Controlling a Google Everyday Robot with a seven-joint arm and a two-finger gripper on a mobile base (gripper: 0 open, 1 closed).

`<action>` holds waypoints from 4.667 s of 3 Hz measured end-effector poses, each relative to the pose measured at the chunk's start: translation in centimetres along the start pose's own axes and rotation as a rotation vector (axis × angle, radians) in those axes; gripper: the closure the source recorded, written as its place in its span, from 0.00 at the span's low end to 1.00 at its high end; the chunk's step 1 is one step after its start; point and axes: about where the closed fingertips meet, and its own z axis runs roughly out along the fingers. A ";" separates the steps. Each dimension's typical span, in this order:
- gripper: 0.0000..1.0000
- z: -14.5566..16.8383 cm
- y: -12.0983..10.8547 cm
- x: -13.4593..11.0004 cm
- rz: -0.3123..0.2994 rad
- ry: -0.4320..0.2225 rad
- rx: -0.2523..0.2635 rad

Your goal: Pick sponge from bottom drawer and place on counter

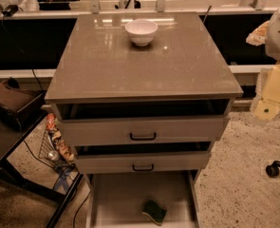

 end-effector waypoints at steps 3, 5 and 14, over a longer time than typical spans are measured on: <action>0.00 8.6 5.6 4.3 0.036 -0.132 -0.012; 0.00 21.4 12.7 9.6 0.030 -0.278 -0.004; 0.00 59.8 20.0 0.8 0.293 -0.571 0.010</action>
Offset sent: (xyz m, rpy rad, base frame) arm -0.0255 -0.0252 -0.1121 0.0969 -0.0105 -0.0329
